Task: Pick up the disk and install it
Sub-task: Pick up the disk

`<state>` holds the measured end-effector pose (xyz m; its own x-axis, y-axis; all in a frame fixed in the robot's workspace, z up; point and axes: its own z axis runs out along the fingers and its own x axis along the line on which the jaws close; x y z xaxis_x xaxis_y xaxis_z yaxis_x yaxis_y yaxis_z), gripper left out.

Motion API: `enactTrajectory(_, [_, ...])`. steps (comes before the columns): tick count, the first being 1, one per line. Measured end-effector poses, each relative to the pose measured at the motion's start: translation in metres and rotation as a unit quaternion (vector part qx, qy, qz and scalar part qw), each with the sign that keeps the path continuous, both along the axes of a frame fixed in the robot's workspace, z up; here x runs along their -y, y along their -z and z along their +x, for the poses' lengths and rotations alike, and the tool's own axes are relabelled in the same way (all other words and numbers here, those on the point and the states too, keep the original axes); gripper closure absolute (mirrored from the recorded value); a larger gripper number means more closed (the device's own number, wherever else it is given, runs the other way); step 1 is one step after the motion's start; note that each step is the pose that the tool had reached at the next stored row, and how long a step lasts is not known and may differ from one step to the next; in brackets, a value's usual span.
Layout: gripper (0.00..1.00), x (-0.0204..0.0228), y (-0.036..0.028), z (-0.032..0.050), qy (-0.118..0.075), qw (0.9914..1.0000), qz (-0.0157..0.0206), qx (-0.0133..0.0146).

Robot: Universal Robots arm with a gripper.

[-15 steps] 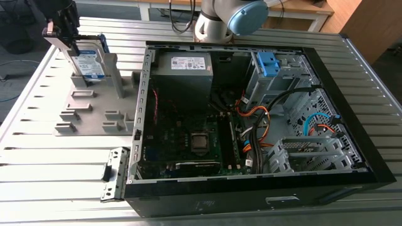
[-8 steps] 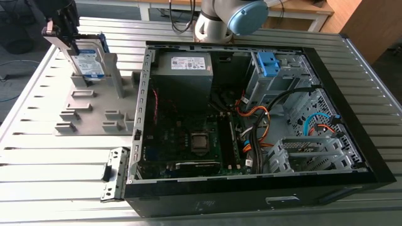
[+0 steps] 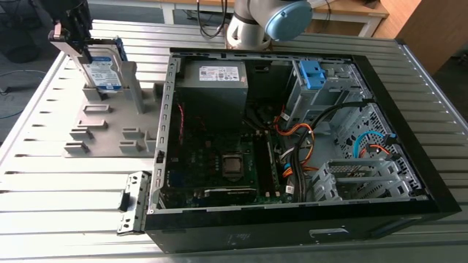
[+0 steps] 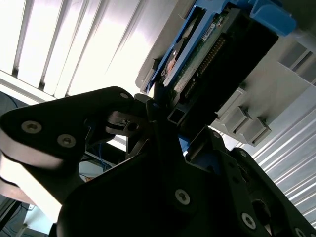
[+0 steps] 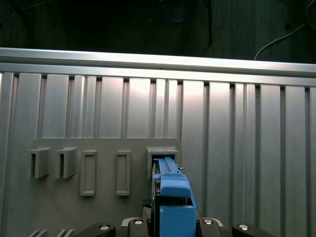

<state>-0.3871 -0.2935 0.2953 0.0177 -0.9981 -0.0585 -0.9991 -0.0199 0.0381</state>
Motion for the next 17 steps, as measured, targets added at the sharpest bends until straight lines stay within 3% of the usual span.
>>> enactTrajectory(17, [0.64, 0.0, -0.0019, 0.0, 0.0, 1.0, 0.0018, 0.0])
